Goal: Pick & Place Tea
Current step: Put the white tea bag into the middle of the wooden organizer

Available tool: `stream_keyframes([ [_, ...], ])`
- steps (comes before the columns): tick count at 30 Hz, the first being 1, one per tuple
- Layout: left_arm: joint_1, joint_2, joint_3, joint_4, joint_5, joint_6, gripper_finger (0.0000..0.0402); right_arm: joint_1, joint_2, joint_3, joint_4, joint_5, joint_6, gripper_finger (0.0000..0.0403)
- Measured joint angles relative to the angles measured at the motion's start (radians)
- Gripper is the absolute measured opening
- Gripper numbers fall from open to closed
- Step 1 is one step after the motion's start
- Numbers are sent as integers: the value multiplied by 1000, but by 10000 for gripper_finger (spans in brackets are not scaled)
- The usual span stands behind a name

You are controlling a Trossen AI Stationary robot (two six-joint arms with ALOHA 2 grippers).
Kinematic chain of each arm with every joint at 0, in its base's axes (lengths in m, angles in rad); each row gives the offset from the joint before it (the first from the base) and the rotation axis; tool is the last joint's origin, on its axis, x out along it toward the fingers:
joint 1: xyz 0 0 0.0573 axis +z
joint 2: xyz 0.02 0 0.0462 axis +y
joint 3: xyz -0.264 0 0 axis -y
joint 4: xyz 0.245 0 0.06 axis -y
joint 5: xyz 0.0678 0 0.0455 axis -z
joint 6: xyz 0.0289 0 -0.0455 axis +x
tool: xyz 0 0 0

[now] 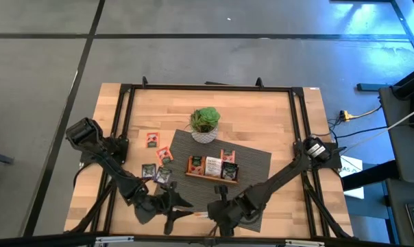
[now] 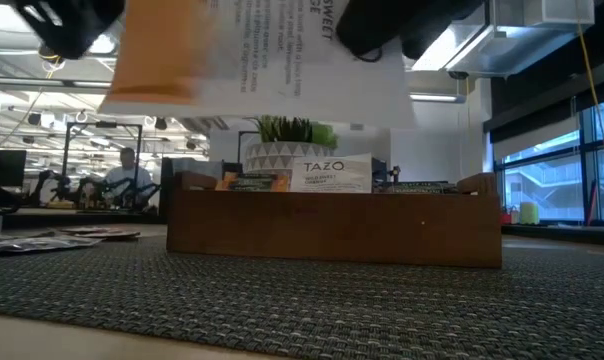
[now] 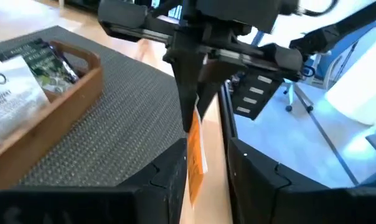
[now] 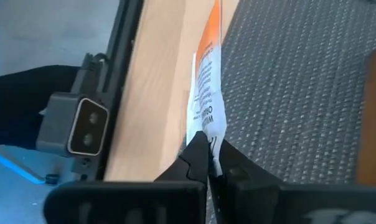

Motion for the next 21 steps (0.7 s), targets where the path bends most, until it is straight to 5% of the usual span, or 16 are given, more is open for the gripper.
stream_keyframes([
  [12,107,0,0,-33,269,66,108,-36,0,0,-20,4,-46,5],
  [21,130,0,0,-126,284,87,107,-55,0,0,-22,-3,-40,5],
])
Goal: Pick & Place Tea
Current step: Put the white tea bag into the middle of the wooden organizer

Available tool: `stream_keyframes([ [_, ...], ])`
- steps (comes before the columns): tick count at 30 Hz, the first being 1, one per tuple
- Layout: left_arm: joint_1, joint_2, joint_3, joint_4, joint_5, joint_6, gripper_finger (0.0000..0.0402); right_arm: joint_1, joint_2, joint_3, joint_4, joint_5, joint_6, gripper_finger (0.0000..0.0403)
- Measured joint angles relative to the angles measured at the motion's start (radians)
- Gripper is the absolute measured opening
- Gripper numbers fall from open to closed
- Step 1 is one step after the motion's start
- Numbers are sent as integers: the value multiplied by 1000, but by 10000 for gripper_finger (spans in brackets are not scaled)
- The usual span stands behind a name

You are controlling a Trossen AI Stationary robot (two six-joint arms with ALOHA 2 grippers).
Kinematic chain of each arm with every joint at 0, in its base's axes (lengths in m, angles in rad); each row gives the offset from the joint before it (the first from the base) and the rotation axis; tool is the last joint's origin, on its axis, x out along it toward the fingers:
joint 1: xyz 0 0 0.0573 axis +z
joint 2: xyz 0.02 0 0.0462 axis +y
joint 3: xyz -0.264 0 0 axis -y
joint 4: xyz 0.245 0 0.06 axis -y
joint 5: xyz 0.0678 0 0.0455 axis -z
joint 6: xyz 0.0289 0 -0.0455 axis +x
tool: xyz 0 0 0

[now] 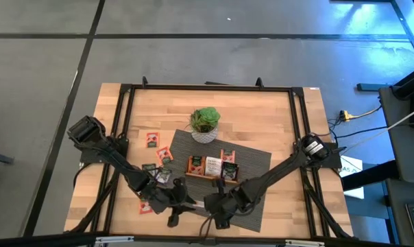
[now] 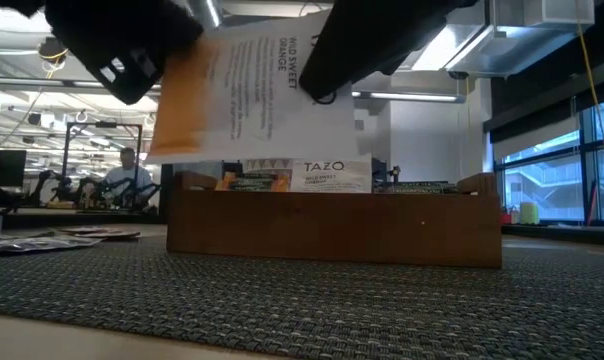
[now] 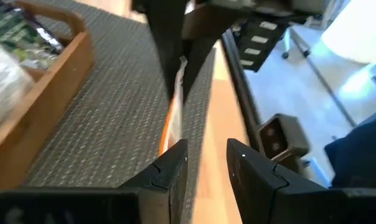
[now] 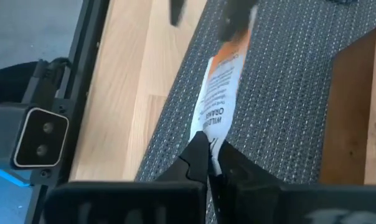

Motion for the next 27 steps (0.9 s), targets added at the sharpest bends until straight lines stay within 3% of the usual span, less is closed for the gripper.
stream_keyframes([
  [8,0,0,0,15,-9,5,107,0,0,0,-3,-29,71,6],
  [14,-1,0,0,94,-18,107,107,0,0,0,-11,-49,78,6],
  [27,0,0,0,-12,-60,44,107,0,0,0,1,-49,69,6],
])
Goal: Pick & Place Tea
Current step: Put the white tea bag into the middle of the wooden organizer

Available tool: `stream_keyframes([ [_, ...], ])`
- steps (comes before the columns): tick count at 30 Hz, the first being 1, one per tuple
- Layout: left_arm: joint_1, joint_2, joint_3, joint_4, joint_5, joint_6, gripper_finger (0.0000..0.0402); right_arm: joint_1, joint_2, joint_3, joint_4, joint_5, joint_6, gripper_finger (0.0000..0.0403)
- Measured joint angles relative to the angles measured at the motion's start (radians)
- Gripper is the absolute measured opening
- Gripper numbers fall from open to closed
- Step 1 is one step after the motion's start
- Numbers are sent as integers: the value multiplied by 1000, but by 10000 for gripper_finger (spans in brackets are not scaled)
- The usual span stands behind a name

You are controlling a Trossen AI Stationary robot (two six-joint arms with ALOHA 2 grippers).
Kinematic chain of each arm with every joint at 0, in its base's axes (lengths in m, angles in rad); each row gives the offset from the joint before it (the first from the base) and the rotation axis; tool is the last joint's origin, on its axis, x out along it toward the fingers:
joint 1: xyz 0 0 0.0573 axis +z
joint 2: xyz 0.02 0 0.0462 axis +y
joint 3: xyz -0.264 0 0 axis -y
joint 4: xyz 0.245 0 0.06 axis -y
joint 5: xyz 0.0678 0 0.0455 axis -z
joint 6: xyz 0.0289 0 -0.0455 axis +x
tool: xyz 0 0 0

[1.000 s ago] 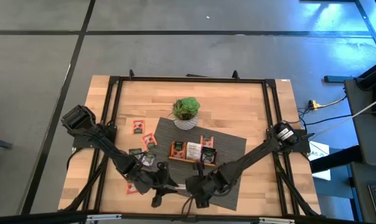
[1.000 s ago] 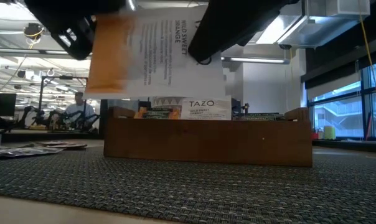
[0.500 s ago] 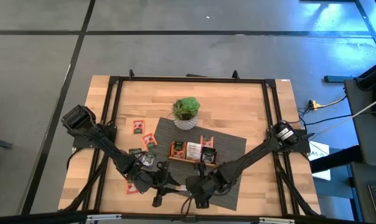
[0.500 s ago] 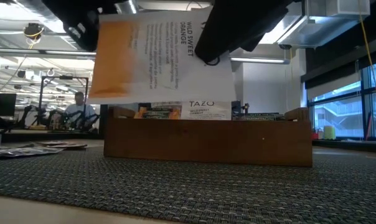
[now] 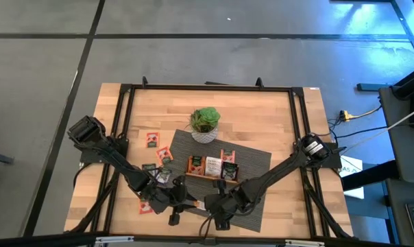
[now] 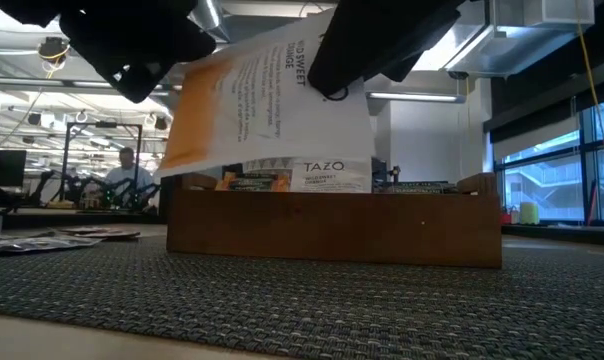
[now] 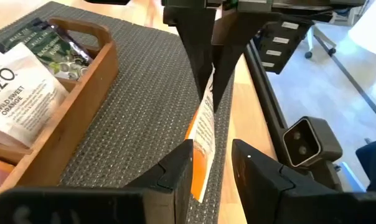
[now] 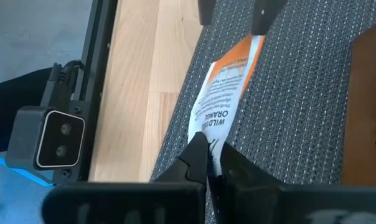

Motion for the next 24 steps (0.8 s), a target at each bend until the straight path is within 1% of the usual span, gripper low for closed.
stream_keyframes([
  [2,0,0,0,19,0,11,107,0,0,0,0,-1,2,6],
  [6,0,0,0,80,0,79,107,0,0,0,0,-4,2,6],
  [9,4,0,0,80,1,106,111,0,0,0,0,-4,2,6],
  [12,8,0,0,62,21,87,119,0,0,0,0,1,2,6],
  [17,13,0,0,14,24,51,124,0,0,0,33,2,-21,6],
  [21,13,0,0,8,25,48,118,-4,0,0,43,4,-23,6],
  [24,13,0,0,8,29,48,100,-11,0,0,38,3,-27,6],
])
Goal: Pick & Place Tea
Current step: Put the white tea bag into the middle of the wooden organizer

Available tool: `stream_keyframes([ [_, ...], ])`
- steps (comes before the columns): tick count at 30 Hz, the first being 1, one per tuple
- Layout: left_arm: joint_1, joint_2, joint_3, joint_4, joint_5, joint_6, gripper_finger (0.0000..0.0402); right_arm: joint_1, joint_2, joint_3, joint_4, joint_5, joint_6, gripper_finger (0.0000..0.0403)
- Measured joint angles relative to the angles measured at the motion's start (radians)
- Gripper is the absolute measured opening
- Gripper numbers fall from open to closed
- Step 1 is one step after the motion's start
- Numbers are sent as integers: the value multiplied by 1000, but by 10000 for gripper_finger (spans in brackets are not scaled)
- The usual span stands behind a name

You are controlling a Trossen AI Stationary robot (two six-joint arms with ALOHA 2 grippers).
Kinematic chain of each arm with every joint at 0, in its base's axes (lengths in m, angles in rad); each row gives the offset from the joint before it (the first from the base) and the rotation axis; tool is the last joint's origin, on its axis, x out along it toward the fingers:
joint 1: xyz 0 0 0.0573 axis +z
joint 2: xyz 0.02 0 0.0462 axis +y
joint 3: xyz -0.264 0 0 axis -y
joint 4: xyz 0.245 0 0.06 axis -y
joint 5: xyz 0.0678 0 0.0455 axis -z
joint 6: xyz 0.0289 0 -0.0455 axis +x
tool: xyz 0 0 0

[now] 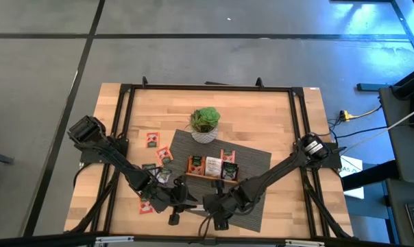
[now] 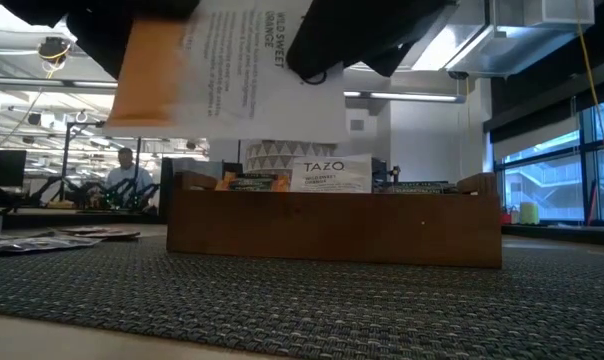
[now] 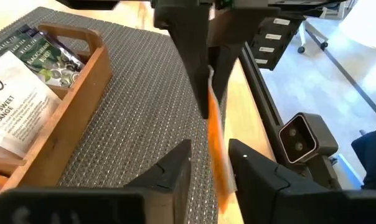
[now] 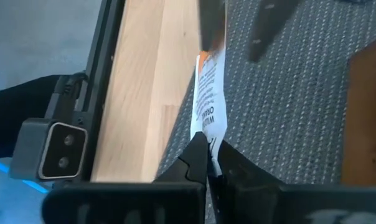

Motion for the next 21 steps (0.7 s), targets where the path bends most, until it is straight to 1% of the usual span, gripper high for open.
stream_keyframes([
  [3,0,0,0,0,28,-1,71,-4,0,0,1,0,-19,6],
  [8,0,0,0,0,31,-1,12,-3,0,0,9,-7,-77,8],
  [11,0,0,0,0,31,-19,9,-3,0,0,6,-16,-113,23],
  [13,-1,0,0,0,31,-30,9,-4,-1,0,-7,-49,-114,46],
  [15,-4,0,0,0,31,-47,6,-4,-8,0,-30,-56,-85,73],
  [16,-8,0,0,0,29,-52,6,-3,-15,0,-51,-40,-66,87],
  [18,-25,0,0,0,-11,-51,6,11,-34,0,-93,28,-51,109],
  [21,-70,0,0,0,-109,-50,5,61,-55,0,-153,185,-50,132],
])
